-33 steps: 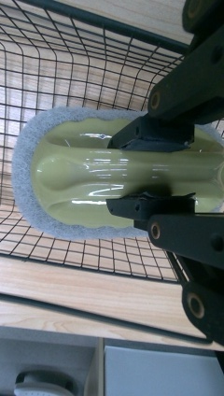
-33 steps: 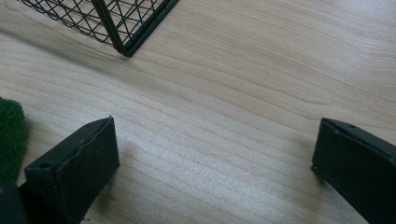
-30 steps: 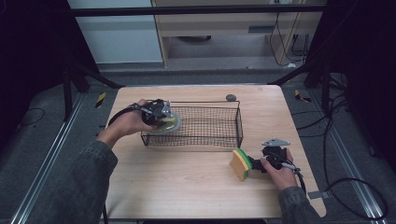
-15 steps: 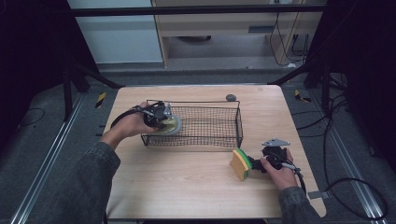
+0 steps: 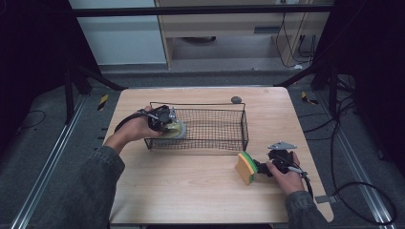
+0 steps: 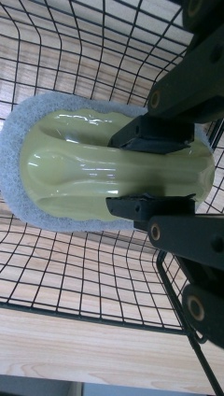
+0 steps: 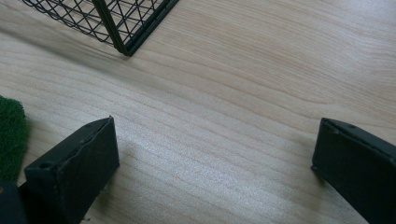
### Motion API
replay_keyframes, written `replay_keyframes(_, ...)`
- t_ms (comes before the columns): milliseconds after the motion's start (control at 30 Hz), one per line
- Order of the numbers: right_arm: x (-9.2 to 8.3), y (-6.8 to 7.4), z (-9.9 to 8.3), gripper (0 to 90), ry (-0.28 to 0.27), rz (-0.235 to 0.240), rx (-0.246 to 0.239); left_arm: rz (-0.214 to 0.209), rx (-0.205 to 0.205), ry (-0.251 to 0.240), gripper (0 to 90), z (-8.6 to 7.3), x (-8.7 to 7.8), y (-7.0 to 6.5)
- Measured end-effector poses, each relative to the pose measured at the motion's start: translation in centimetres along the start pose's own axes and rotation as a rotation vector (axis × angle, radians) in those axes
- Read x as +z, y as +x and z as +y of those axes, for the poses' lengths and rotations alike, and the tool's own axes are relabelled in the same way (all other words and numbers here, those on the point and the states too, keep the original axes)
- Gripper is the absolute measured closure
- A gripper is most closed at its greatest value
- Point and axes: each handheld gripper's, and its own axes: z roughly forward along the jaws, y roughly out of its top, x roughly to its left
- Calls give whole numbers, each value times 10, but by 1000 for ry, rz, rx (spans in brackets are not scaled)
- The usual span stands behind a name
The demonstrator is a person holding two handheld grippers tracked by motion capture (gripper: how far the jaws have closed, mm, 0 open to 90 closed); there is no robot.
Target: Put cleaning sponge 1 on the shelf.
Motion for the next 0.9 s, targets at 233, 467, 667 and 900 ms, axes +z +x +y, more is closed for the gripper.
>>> replay_keyframes(233,0,0,0,7,0,0,0,-14,-16,-9,673,0,0,-3)
replay_keyframes(467,0,0,0,7,0,0,-1,-25,-33,-28,639,-2,-1,-4)
replay_keyframes(667,0,0,0,7,0,-1,-1,-28,-71,-84,608,-5,-12,-2)
replay_keyframes(900,0,0,0,7,0,0,-1,16,-95,-126,591,-6,-23,0)
